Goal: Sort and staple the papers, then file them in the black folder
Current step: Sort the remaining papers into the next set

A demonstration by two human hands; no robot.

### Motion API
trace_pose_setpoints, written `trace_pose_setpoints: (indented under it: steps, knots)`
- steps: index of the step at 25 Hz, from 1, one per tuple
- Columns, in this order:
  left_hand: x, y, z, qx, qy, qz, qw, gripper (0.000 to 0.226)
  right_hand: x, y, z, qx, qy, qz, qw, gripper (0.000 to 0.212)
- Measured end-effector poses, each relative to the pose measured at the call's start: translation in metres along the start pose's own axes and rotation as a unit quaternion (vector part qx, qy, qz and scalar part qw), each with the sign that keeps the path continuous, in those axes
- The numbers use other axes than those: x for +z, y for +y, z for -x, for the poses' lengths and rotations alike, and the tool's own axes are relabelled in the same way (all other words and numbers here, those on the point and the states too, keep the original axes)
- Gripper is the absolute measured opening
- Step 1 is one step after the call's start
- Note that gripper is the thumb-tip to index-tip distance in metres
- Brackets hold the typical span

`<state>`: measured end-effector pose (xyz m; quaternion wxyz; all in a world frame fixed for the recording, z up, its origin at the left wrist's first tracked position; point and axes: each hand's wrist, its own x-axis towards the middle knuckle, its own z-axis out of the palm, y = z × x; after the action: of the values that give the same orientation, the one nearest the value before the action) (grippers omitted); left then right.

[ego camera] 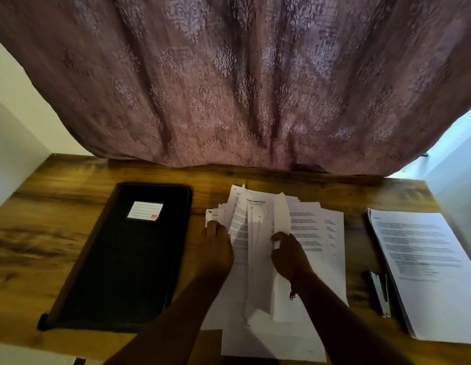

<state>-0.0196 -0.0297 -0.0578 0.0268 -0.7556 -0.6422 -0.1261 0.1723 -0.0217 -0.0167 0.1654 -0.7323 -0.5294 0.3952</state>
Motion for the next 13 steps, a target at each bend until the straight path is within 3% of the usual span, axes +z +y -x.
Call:
trace_pose_setpoints:
  steps: [4,7,13]
  knots:
    - [0.008,0.001,-0.007,-0.087,0.006,0.096,0.992,0.027,-0.005,0.0,-0.003,-0.002,-0.022,0.003,1.0,0.038]
    - [0.008,0.004,-0.009,-0.17,-0.04,0.181,0.968,0.023,-0.006,0.001,-0.004,-0.003,-0.027,0.009,1.0,0.039]
    - [0.022,0.011,-0.018,-0.231,-0.055,0.179,0.955,0.031,-0.001,0.008,-0.013,-0.022,-0.023,0.019,0.999,0.037]
